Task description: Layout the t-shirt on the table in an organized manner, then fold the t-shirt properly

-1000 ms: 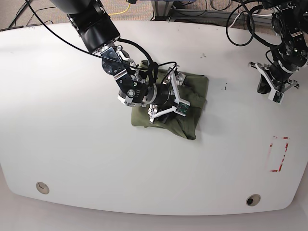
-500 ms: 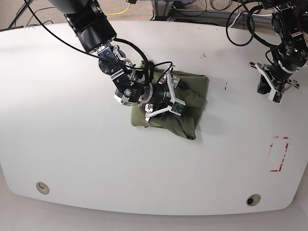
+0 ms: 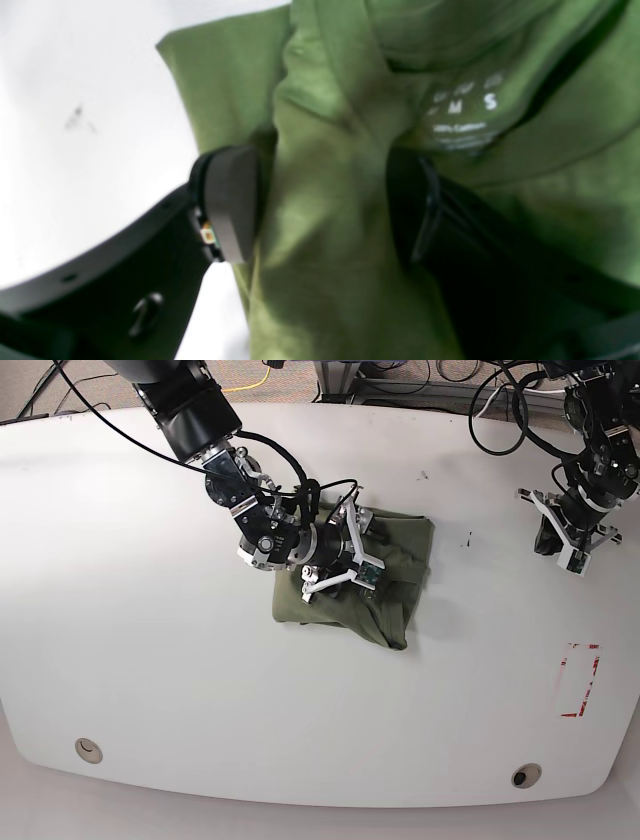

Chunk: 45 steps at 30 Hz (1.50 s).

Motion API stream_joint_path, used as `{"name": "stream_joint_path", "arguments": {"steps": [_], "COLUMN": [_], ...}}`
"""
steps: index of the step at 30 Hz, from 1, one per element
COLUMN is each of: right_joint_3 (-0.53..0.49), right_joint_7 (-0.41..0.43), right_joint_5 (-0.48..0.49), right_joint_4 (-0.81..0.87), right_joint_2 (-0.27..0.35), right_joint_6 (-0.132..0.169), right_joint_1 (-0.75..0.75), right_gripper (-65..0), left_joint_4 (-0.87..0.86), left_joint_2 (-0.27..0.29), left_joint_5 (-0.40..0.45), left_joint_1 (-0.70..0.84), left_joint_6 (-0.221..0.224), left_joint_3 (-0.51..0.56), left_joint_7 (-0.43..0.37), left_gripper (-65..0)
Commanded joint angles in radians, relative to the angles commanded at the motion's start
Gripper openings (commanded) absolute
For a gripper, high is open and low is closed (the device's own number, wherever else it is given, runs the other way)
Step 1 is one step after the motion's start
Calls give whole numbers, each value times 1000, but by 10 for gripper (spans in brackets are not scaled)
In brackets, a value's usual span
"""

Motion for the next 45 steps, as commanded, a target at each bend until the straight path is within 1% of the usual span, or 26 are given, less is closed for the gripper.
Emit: {"name": "stream_joint_path", "arguments": {"steps": [5,8,12,15,19,24,28,30,34,45], "right_joint_3": [0,0,0,2,2,2,2,3,5,3], "right_joint_7": [0,0,0,0,0,-3,-6,-29,-107,-169], "right_joint_5": [0,0,0,0,0,0,2,2,9,9], "right_joint_4": [0,0,0,0,0,8,54,84,146,287], "right_joint_2": [0,0,-2,-3,-5,-5,-5,-5,-6,-9], "right_joint_6": [0,0,0,0,0,0,0,0,0,0], "right_joint_1": [0,2,3,3,3,5,-2,-5,-5,-72], "right_gripper": [-281,-315,-430,-539,-642,-650,-650,-650,-650,-650], "left_joint_4": [0,0,0,0,0,0,0,0,0,0], "left_joint_2": [2,2,2,2,2,2,2,2,2,2], "left_joint_5": [0,0,0,0,0,0,0,0,2,2], "left_joint_1": [2,2,2,2,2,2,2,2,2,2], "left_joint_6": [0,0,0,0,0,0,0,0,0,0], "left_joint_3": [0,0,0,0,0,0,0,0,0,0], "left_joint_7": [0,0,0,0,0,0,0,0,0,0], "left_gripper": [-626,-626,-626,-626,-626,-626,-626,-626,-626,-626]}}
